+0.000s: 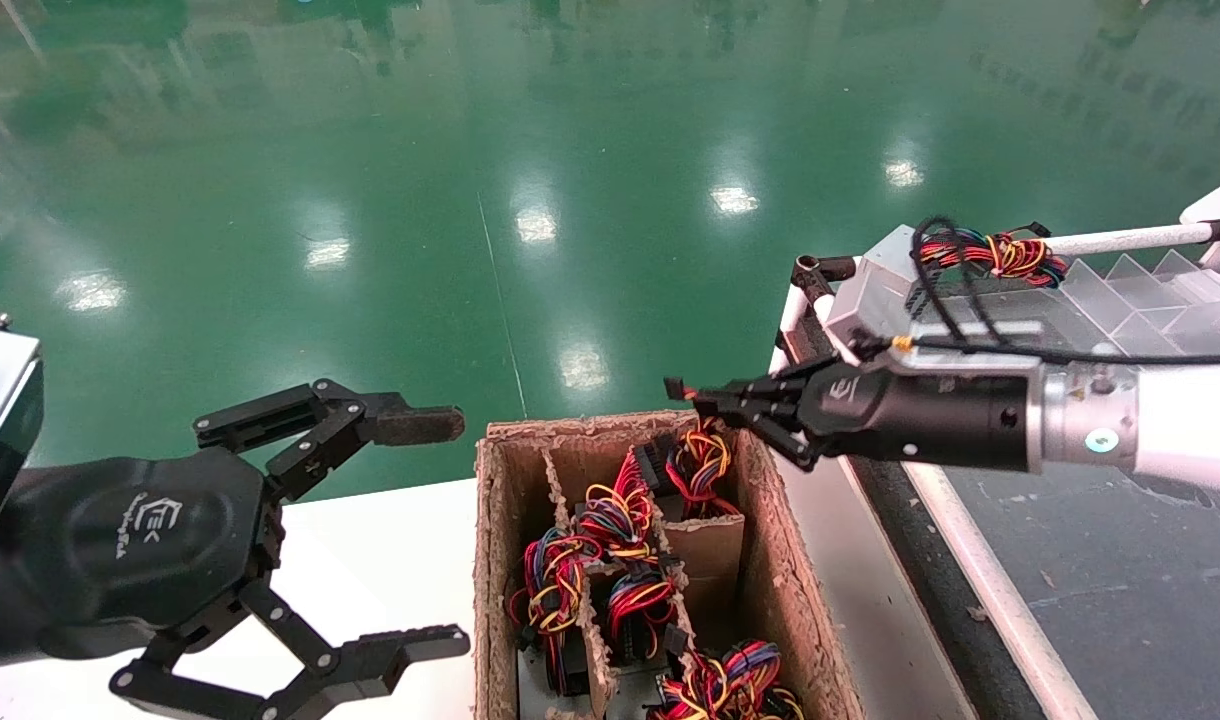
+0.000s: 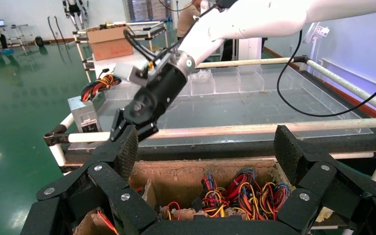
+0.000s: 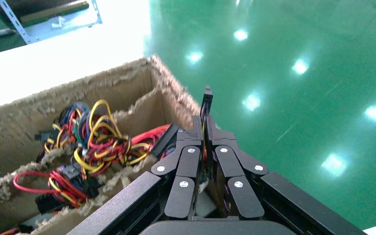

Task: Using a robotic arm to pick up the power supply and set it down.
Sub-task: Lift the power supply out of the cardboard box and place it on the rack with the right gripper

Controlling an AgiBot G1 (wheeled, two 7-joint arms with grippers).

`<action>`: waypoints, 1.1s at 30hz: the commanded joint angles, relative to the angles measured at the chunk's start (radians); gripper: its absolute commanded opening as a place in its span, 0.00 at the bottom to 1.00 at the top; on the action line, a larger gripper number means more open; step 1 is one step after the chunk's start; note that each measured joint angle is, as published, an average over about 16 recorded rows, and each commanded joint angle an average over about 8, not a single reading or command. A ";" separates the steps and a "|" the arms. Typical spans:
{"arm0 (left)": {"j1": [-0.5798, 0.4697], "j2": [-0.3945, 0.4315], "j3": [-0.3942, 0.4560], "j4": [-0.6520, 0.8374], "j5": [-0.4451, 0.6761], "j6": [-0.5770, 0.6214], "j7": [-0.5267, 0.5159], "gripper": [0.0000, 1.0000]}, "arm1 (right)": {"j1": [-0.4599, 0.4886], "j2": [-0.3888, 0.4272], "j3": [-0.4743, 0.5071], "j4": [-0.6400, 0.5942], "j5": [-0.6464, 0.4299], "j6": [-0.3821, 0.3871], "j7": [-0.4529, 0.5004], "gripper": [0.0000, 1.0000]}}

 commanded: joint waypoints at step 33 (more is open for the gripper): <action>0.000 -0.001 0.001 0.000 -0.001 -0.001 0.001 1.00 | 0.089 0.165 0.115 0.322 0.177 -0.063 0.156 0.00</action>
